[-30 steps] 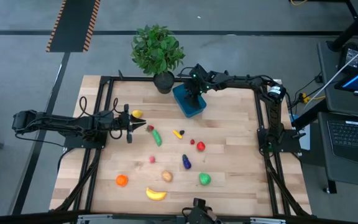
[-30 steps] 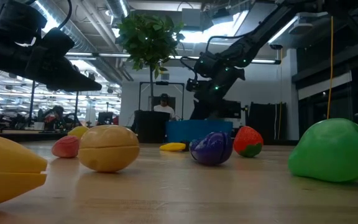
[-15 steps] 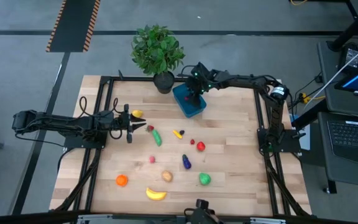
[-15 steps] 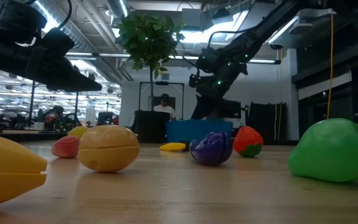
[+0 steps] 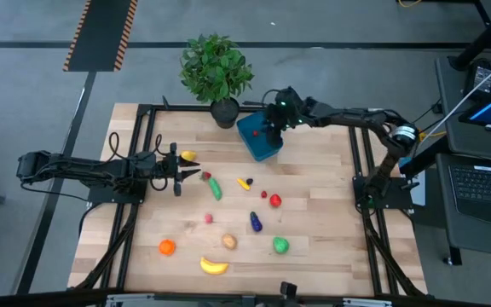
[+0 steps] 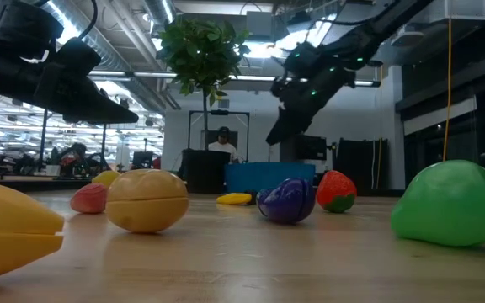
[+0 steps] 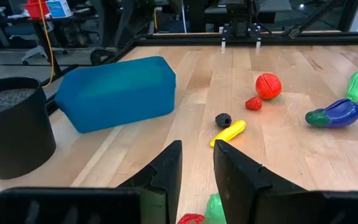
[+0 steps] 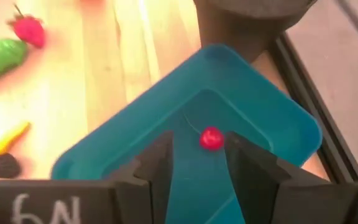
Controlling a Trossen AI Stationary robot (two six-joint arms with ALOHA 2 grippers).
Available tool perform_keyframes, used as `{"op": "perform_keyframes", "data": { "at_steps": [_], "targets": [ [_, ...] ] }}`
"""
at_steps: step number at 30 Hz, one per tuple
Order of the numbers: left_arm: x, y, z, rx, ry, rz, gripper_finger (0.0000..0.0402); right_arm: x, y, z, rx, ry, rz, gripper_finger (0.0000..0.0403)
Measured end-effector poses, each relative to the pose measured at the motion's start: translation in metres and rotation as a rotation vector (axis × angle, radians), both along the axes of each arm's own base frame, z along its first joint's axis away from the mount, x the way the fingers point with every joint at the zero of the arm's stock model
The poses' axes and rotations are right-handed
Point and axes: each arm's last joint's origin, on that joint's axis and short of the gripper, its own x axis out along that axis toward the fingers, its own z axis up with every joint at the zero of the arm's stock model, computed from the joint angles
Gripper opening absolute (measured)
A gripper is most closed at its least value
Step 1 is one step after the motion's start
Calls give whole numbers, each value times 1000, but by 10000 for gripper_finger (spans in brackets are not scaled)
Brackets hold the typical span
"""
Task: Pick and placing Produce into tupperware
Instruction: Put the lemon into the blue bin
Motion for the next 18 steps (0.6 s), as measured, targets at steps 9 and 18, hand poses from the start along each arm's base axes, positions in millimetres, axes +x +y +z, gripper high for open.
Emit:
{"op": "perform_keyframes", "data": {
  "at_steps": [9, 18],
  "targets": [
    [1, 0, 3, 5, -31, 0, 85, -45, 36, 9, -129, -287, 14, 138],
    [1, 0, 4, 7, -44, 0, 65, -83, 65, -11, -116, -545, 53, 138]
  ]
}}
